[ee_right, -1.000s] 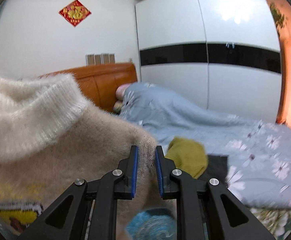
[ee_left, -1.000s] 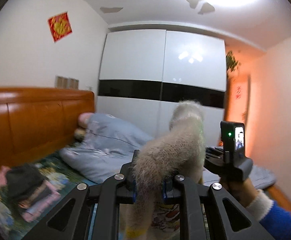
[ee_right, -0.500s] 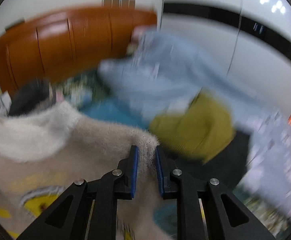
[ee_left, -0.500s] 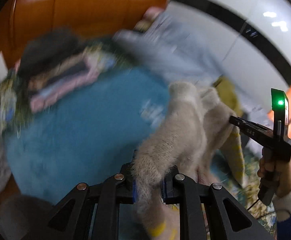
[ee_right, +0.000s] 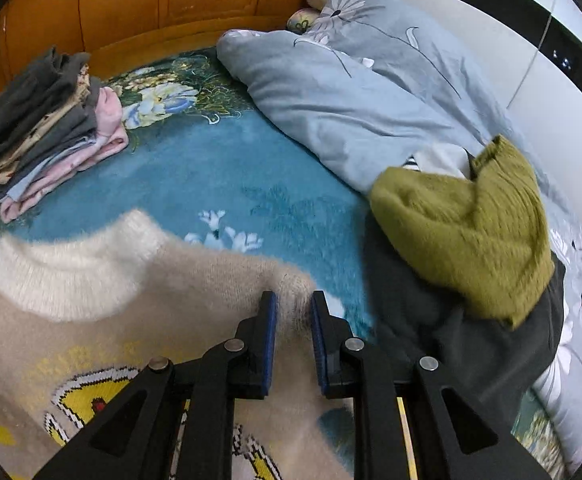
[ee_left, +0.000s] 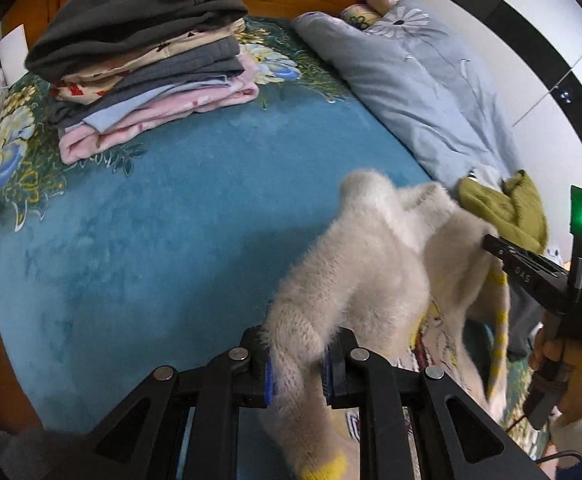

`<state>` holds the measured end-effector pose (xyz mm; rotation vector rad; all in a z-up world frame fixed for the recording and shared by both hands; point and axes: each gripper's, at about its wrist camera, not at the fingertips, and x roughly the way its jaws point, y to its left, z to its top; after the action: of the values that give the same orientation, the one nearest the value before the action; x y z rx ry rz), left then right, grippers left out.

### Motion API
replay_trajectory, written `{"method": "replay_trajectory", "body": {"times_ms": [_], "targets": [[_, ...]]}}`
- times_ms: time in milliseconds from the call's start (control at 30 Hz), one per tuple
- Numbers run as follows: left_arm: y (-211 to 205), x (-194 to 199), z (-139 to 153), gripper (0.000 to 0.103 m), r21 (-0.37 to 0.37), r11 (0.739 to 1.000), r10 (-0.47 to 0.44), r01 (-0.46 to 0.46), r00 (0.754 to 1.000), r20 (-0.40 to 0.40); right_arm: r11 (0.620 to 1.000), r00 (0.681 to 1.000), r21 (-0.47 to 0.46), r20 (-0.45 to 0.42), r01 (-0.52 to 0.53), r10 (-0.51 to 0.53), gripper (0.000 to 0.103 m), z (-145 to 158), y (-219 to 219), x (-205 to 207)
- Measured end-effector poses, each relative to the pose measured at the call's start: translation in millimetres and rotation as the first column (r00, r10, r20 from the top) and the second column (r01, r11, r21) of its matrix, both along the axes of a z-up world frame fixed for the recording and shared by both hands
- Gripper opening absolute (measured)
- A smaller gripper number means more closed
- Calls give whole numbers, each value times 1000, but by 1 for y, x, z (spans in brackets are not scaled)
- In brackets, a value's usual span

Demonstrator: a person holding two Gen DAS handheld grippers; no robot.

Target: Fold clothes

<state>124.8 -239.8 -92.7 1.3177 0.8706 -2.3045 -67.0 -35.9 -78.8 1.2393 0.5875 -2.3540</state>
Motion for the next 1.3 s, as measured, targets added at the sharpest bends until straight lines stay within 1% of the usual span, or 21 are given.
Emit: {"method": "replay_trajectory", "body": {"times_ms": [133, 200, 300, 400, 433, 467, 500, 533, 567, 600, 700, 767, 867, 900, 1000, 1067, 1133, 1167, 1233, 1300], "targets": [[-21, -15, -28, 18, 64, 997, 32, -34, 999, 27, 999, 1000, 42, 25, 0, -1, 17, -21, -17, -23], [-28, -18, -40, 21, 108, 993, 49, -53, 998, 34, 998, 999, 68, 48, 6, -10, 17, -36, -27, -34], [-39, -20, -58, 22, 183, 980, 78, -84, 996, 40, 994, 996, 102, 78, 25, -33, 18, -54, -39, -46], [-45, -22, -69, 22, 218, 971, 85, -94, 995, 50, 990, 992, 134, 108, 45, -60, 19, -71, -48, -56], [-46, -22, -71, 25, 221, 970, 86, -96, 995, 55, 989, 991, 142, 116, 49, -66, 19, -76, -50, -59], [-47, -22, -73, 32, 225, 969, 88, -101, 994, 63, 987, 989, 149, 127, 52, -71, 20, -80, -52, -61], [-48, -22, -76, 37, 232, 967, 94, -108, 993, 71, 986, 988, 156, 132, 58, -79, 20, -84, -53, -63], [-51, -20, -80, 45, 244, 962, 106, -122, 991, 80, 986, 987, 153, 135, 62, -83, 21, -86, -53, -63], [-54, -19, -83, 52, 261, 956, 116, -135, 989, 88, 987, 987, 147, 137, 67, -87, 22, -86, -52, -63], [-57, -17, -86, 54, 276, 950, 124, -146, 988, 94, 989, 986, 133, 142, 67, -86, 28, -85, -51, -62], [-61, -14, -86, 54, 300, 943, 124, -145, 989, 86, 996, 986, 46, 148, 73, -79, 40, -66, -33, -56], [-58, -14, -83, 54, 287, 949, 114, -133, 990, 81, 997, 986, -13, 152, 77, -75, 45, -53, -21, -52], [-56, -12, -78, 54, 275, 953, 108, -125, 991, 77, 988, 982, -87, 149, 128, -114, 54, -34, 16, -40], [-56, -9, -77, 54, 284, 950, 111, -128, 991, 74, 983, 979, -98, 148, 154, -139, 55, -31, 35, -35], [-58, -1, -74, 54, 314, 940, 121, -134, 991, 59, 967, 959, -69, 158, 247, -234, 55, -31, 93, -21], [-57, 3, -71, 54, 315, 940, 120, -129, 992, 47, 946, 934, -49, 181, 322, -308, 55, -33, 136, -9], [-55, 5, -66, 54, 309, 943, 117, -123, 992, 36, 929, 910, -49, 225, 368, -348, 58, -38, 169, 3], [-54, 6, -64, 54, 306, 945, 114, -118, 993, 32, 924, 902, -48, 244, 378, -356, 61, -41, 179, 9], [-51, 7, -61, 54, 301, 948, 98, -103, 995, 31, 920, 889, -41, 277, 389, -364, 61, -48, 194, 20], [-46, 7, -59, 54, 288, 954, 79, -88, 996, 43, 924, 891, -41, 286, 379, -353, 61, -54, 189, 28]]}}
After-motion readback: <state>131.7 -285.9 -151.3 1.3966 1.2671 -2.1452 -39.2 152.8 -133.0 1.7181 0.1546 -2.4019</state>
